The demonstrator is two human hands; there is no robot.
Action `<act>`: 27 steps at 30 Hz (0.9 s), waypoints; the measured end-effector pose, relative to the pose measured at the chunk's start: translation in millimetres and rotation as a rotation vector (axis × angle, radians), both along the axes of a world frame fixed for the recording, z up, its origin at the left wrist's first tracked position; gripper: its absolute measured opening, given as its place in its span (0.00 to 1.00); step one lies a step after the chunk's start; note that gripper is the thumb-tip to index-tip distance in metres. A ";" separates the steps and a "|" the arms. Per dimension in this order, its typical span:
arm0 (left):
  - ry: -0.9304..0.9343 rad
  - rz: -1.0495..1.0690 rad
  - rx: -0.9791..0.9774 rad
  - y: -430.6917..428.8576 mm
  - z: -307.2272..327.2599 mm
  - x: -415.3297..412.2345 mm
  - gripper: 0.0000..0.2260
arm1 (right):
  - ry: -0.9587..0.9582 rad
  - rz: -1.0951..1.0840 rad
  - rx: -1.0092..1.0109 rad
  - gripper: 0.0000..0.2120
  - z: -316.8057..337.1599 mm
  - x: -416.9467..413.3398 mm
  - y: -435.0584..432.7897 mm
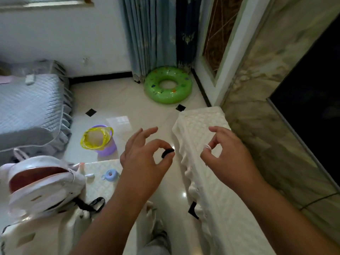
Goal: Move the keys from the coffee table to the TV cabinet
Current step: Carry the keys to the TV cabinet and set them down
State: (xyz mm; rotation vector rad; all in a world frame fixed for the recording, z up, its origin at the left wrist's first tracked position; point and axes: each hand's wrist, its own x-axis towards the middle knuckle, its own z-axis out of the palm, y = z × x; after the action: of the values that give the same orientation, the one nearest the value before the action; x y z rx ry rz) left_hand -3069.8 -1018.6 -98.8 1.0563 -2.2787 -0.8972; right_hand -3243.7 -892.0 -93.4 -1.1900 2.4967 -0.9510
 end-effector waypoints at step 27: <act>-0.195 -0.208 -0.127 -242.0 9.5 -277.6 0.05 | -0.111 -0.228 -0.068 0.07 -28.0 -248.8 -225.1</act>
State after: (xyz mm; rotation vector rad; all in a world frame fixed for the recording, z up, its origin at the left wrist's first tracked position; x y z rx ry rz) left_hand -3347.4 -1260.6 -89.3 0.8977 -2.6084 -0.7433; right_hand -3492.5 -1117.1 -121.3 -0.8570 2.5670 -1.1323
